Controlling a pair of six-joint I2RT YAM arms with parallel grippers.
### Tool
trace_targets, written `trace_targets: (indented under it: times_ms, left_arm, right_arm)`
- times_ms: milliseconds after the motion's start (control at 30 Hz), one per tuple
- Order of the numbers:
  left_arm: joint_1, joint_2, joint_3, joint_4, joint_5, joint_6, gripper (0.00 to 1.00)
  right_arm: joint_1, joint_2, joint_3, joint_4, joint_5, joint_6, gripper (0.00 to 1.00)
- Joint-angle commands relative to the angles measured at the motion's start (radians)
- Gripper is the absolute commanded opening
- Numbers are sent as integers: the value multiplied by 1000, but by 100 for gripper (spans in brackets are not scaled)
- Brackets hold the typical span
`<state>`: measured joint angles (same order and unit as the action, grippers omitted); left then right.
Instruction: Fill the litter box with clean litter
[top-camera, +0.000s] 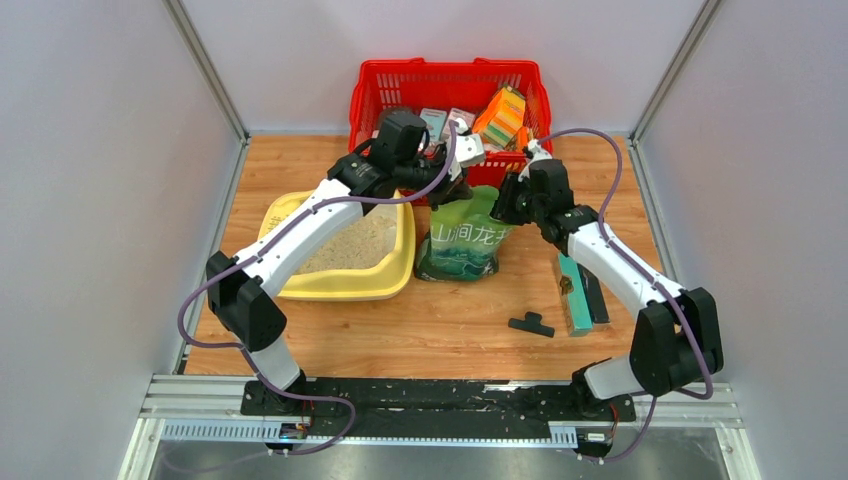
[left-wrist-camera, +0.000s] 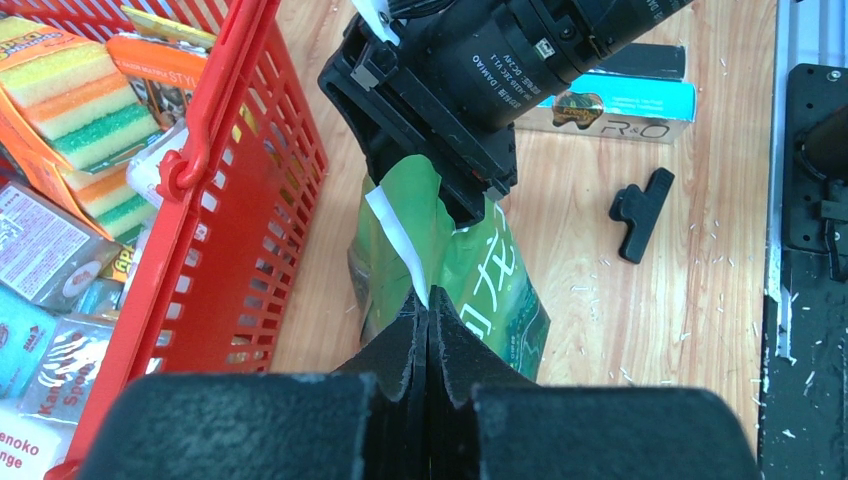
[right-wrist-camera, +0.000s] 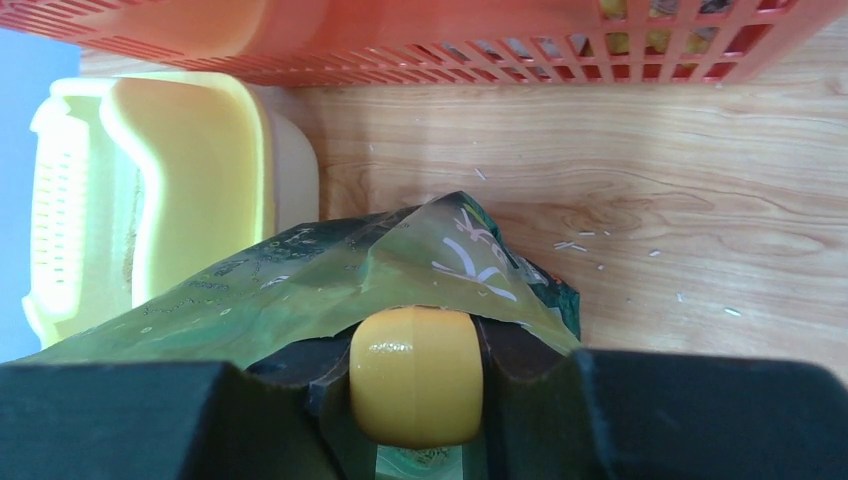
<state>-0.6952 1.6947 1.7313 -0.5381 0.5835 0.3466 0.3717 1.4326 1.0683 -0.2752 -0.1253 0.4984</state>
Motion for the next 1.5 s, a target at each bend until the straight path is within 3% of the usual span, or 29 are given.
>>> trace_targets:
  times_ms: [0, 133, 567, 1000, 1233, 1333, 1467]
  left_arm:
    - [-9, -64, 103, 106, 82, 12, 0]
    - [-9, -66, 103, 93, 65, 11, 0]
    - [-7, -60, 148, 41, 26, 57, 0]
    - [-7, 45, 369, -33, 75, 314, 0]
    - [-7, 19, 298, -17, 75, 408, 0]
    - [-9, -10, 235, 12, 50, 413, 0]
    - [-7, -33, 192, 52, 27, 387, 0]
  right_arm:
    - [-16, 92, -105, 0, -244, 110, 0]
    - [-108, 101, -103, 122, -451, 268, 0]
    - [-454, 31, -10, 174, -850, 416, 0]
    - [-629, 35, -19, 326, -1053, 529, 0]
    - [-657, 35, -50, 527, -1114, 709, 0]
    - [-669, 34, -44, 522, -1137, 709, 0]
    - [-678, 45, -44, 383, -1130, 568, 0]
